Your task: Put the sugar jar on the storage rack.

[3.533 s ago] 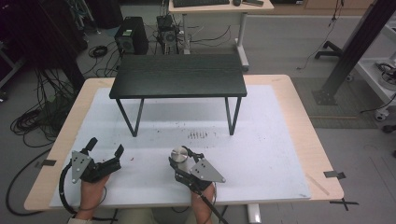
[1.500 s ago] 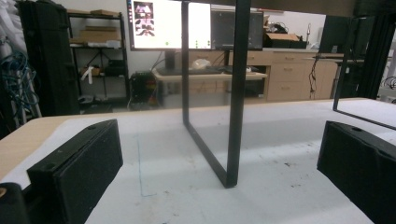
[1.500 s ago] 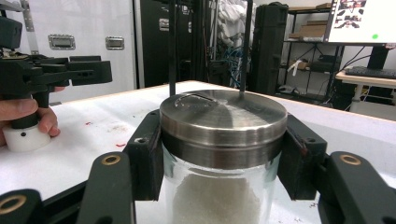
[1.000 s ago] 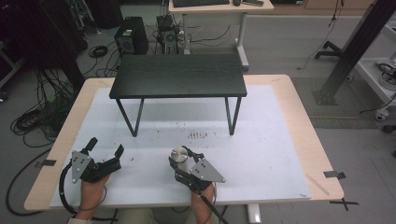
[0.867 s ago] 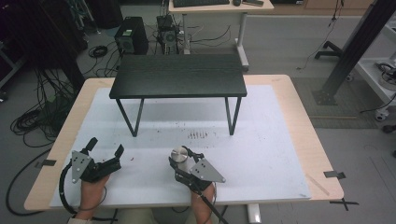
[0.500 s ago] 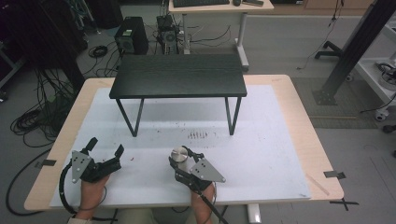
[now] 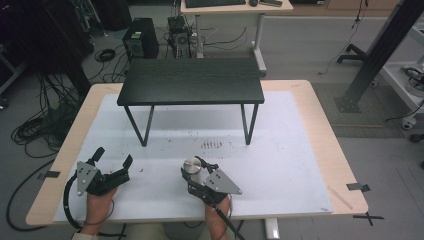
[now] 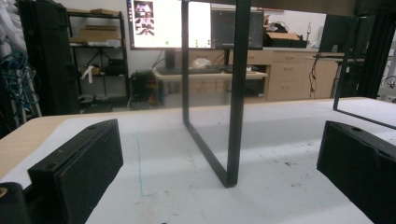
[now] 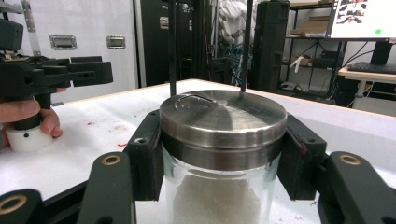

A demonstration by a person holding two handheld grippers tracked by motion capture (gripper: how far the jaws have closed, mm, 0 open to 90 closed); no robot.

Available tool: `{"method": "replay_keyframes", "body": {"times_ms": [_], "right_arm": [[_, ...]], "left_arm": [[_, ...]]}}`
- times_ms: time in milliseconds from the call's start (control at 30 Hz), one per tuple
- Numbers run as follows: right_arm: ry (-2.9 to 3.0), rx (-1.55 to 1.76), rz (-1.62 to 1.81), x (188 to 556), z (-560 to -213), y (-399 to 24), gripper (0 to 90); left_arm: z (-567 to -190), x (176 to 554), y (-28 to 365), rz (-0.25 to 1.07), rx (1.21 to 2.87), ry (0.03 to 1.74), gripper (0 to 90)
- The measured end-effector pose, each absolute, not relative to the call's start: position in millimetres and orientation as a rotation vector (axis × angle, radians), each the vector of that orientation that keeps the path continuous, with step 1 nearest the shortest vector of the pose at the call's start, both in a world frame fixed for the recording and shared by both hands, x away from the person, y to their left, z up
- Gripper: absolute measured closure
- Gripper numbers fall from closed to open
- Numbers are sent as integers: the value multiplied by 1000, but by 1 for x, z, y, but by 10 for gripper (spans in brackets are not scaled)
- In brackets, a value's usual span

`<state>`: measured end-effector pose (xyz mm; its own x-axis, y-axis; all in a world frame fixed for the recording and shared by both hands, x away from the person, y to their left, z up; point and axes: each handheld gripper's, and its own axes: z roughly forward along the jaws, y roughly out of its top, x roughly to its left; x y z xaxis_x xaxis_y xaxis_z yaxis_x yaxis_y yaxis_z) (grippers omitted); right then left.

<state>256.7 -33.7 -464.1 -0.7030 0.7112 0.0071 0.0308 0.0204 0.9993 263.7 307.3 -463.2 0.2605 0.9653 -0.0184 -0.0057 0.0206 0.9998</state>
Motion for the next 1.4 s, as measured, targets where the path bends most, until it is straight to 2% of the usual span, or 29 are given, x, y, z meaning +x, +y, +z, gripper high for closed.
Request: {"method": "replay_keyframes", "body": {"times_ms": [167,467,900,1400], "right_arm": [[1803,750,1744,256,-460,-35,430],[1838,699,1747,254,-433,-36,429],[1872,645,1769,255,-378,-36,429],[1881,584,1767,273,-302,-35,429]], "left_arm": [[-463,264,307,1003,1302,1017,6],[-463,264,307,1003,1302,1017,6],[-463,264,307,1002,1301,1018,6],[-463,263,307,1005,1302,1016,4]]}}
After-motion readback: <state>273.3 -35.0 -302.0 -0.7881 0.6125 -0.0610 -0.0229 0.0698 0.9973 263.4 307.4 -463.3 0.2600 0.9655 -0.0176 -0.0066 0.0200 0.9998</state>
